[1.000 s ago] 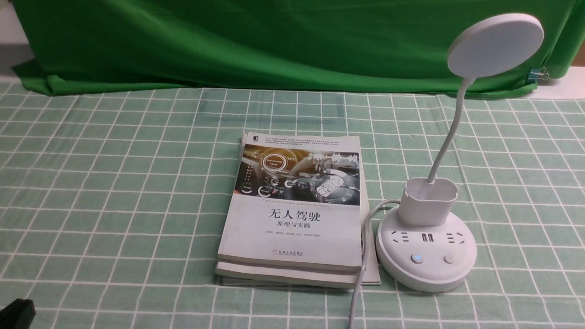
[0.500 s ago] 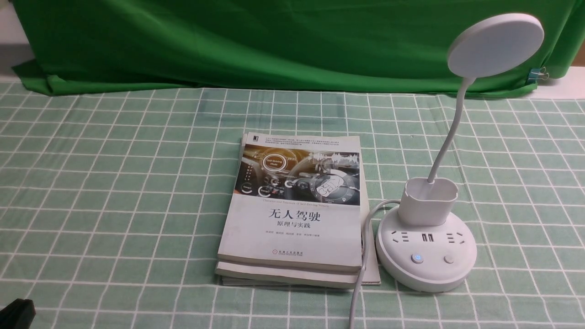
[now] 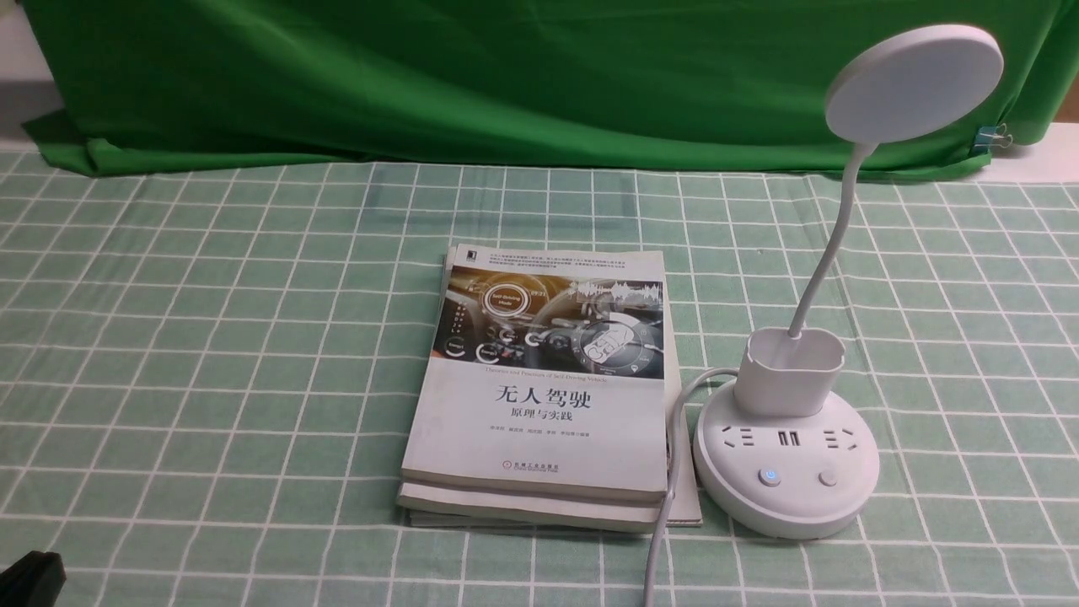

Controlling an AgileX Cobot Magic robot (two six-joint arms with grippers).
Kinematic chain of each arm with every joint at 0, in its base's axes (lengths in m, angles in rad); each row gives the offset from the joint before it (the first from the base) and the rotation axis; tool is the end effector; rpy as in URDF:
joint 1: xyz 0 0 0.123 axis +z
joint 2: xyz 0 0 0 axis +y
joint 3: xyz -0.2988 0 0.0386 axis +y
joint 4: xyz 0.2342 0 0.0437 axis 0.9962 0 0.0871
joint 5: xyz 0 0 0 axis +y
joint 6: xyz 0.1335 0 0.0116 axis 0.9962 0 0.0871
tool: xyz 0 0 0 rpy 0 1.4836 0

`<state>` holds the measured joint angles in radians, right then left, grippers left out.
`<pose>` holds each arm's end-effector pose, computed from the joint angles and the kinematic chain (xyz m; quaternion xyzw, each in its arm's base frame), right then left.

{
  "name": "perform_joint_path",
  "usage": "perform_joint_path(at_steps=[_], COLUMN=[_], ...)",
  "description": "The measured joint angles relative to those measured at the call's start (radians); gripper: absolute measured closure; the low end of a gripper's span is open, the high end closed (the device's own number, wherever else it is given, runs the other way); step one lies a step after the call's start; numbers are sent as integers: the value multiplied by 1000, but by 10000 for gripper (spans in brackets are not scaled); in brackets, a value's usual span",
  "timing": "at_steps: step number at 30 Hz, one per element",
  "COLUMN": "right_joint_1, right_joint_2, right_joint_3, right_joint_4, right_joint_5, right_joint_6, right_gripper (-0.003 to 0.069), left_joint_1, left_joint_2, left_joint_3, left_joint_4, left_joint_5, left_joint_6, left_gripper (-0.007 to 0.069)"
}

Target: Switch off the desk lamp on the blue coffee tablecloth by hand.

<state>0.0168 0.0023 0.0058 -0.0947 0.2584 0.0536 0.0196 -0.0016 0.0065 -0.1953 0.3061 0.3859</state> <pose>0.0677 -0.0021 0.1803 -0.0133 0.7671 -0.0161 0.6412 0.0663 -0.0066 0.1746 0.0882 0.7748 0.0457 0.6243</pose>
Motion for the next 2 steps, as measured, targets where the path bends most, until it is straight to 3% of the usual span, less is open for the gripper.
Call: perform_joint_path(at_steps=[2], right_joint_1=[0], right_joint_2=[0], right_joint_3=[0], right_joint_4=[0], right_joint_5=[0], right_joint_6=[0], right_gripper=[469], left_joint_1=[0], left_joint_2=[0], left_joint_3=[0], left_joint_4=[0], left_joint_5=[0], left_joint_6=[0], left_gripper=[624])
